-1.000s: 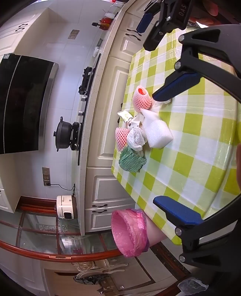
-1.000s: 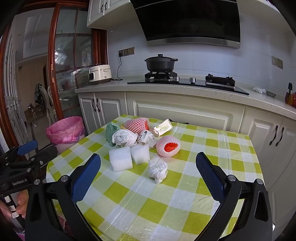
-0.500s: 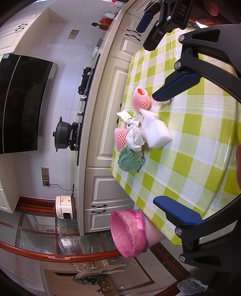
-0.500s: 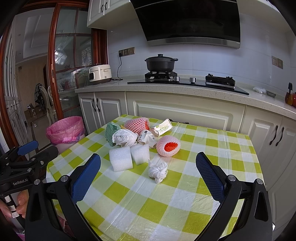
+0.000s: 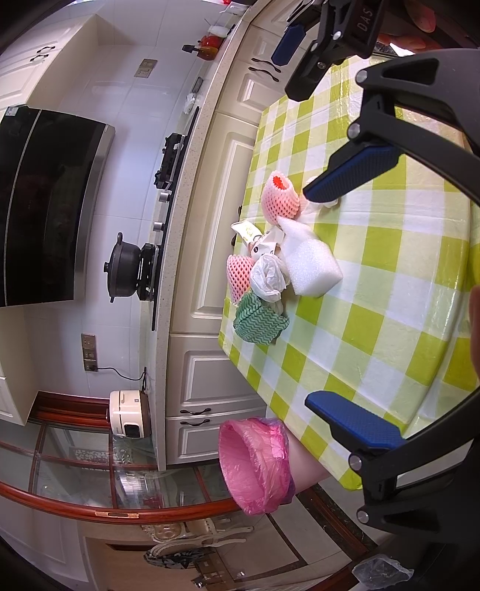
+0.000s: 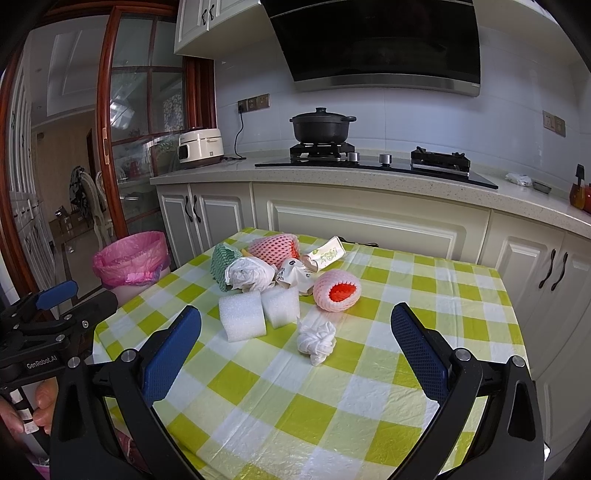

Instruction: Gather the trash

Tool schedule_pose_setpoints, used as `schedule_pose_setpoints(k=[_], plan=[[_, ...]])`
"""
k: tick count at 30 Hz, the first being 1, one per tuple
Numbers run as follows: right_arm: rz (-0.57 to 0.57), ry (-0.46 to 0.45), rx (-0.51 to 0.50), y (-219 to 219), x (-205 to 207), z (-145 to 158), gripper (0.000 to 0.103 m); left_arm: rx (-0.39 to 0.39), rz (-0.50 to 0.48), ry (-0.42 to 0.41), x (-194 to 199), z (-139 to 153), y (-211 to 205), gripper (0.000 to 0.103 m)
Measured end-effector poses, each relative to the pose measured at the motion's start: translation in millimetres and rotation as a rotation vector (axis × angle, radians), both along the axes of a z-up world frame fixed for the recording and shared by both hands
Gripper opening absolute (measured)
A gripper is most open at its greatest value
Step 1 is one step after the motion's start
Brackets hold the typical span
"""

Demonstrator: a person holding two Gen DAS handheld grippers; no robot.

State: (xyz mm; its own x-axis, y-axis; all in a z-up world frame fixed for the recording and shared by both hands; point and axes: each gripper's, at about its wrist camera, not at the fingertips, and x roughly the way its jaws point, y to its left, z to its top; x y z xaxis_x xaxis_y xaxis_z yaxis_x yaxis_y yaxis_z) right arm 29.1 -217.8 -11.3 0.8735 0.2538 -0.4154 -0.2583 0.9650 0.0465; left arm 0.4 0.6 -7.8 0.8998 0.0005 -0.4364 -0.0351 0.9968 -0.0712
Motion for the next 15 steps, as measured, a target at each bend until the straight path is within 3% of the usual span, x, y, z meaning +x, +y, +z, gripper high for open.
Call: schedule_pose_setpoints(k=[15], plan=[[-0.002,0.002,0.001,1.8,-2.5,-2.0,0.096,0.000,0.000,0.003,0.7,-5.1,1.3,0.099]])
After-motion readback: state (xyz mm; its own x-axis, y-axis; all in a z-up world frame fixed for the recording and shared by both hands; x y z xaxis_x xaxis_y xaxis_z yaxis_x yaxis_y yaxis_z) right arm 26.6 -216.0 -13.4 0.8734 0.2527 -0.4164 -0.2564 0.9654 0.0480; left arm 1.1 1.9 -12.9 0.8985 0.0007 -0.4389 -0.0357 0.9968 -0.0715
